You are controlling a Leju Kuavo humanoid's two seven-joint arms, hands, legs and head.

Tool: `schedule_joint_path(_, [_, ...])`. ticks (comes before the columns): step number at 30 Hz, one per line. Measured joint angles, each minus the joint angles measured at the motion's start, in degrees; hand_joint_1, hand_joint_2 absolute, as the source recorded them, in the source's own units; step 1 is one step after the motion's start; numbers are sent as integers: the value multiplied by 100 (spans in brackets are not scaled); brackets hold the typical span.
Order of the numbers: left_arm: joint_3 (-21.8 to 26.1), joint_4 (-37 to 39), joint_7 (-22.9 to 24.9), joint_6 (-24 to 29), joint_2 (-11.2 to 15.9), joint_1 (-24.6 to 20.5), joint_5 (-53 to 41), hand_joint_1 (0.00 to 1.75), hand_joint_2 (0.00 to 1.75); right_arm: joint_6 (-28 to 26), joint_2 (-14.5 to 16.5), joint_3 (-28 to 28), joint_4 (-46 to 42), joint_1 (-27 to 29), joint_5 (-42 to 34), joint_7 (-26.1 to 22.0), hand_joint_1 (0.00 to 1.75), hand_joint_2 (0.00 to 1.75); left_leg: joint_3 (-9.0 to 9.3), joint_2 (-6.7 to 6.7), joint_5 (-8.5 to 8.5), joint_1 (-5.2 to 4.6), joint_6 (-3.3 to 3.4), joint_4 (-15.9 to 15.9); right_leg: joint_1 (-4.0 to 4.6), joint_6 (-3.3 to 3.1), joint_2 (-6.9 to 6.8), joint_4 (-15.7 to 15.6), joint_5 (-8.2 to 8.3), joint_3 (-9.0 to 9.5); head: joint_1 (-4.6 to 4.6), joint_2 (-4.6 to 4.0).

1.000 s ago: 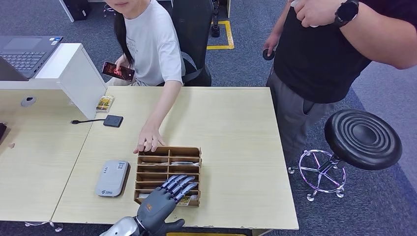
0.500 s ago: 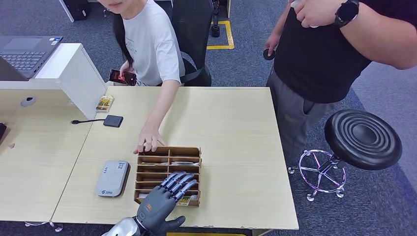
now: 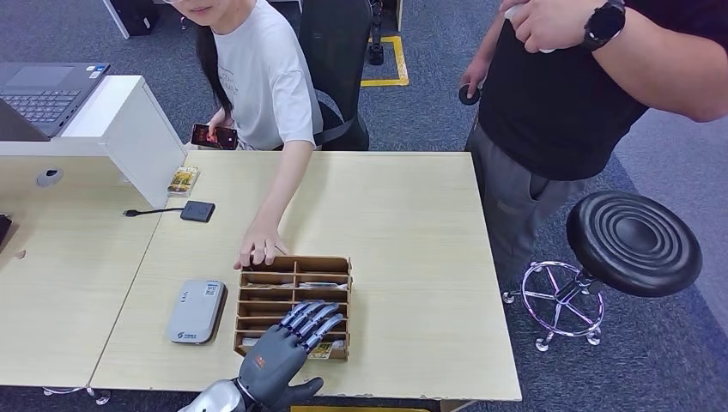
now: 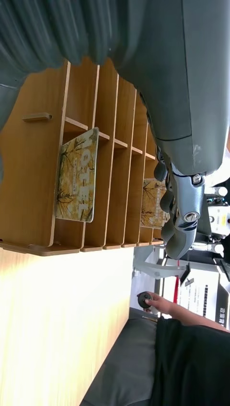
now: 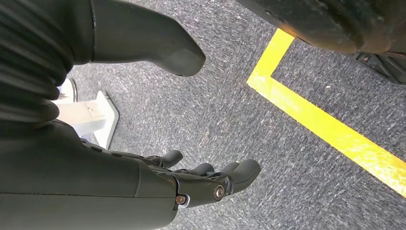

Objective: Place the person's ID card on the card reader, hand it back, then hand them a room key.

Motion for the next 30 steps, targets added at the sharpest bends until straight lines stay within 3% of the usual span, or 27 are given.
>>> schedule_joint_path(16, [0,4,4,15,-17,1,-25,0,175,-11,0,0,0,0,-7,-4,0,175,0,0,0,0,0,0,0,0,0,0,0,0,0,0])
schedule_joint_path(30, [2,122,345,179,-24,2,-429,0,175,-48,0,10,-1,0,-28,-62,0,175,0,0,0,0,0,0,0,0,0,0,0,0,0,0])
